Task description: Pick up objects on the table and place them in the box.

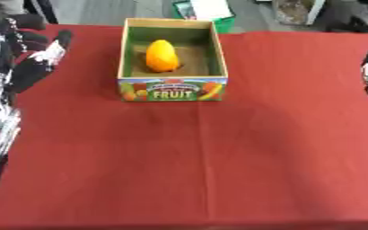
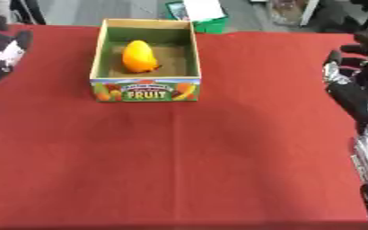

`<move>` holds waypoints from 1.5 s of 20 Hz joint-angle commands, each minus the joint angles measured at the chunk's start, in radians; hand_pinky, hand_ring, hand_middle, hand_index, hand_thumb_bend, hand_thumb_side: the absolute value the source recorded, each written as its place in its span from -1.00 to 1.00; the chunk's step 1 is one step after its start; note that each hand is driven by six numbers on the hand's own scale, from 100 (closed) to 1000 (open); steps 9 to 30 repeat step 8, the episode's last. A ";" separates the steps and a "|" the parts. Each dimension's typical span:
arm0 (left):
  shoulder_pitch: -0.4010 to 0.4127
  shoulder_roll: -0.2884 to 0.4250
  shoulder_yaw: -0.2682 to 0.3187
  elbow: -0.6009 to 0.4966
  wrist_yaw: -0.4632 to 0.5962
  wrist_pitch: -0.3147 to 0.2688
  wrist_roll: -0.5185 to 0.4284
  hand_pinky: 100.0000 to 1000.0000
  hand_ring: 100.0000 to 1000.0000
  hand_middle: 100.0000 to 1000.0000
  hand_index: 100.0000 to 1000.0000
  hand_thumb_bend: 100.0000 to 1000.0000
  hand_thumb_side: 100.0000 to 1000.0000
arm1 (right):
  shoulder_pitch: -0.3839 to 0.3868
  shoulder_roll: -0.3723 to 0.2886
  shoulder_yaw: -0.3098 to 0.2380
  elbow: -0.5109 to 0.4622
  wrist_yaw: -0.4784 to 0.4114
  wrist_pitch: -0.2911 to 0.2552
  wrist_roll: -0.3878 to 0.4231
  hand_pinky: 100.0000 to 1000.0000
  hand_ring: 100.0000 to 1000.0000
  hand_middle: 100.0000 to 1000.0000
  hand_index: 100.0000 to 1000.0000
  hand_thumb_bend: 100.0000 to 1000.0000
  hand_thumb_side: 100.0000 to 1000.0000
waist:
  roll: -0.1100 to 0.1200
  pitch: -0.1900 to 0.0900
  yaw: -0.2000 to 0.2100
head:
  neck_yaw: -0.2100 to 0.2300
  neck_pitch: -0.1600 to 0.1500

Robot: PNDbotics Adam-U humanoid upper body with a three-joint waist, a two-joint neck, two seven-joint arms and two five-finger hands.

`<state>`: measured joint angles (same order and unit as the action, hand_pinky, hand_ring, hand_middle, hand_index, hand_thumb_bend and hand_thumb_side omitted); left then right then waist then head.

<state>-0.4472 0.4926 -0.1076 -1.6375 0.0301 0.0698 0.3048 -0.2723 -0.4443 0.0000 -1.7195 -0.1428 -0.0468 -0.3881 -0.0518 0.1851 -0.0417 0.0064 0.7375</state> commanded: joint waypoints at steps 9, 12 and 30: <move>-0.003 0.010 0.008 -0.006 0.006 -0.018 -0.034 0.20 0.12 0.12 0.38 0.04 -0.33 | -0.010 -0.018 -0.014 -0.010 -0.009 -0.001 -0.005 0.18 0.19 0.25 0.61 -0.87 -0.91 | 0.001 -0.016 -0.007 | 0.000 -0.004; -0.003 0.010 0.008 -0.006 0.006 -0.018 -0.034 0.20 0.12 0.12 0.38 0.04 -0.33 | -0.010 -0.018 -0.014 -0.010 -0.009 -0.001 -0.005 0.18 0.19 0.25 0.61 -0.87 -0.91 | 0.001 -0.016 -0.007 | 0.000 -0.004; -0.003 0.010 0.008 -0.006 0.006 -0.018 -0.034 0.20 0.12 0.12 0.38 0.04 -0.33 | -0.010 -0.018 -0.014 -0.010 -0.009 -0.001 -0.005 0.18 0.19 0.25 0.61 -0.87 -0.91 | 0.001 -0.016 -0.007 | 0.000 -0.004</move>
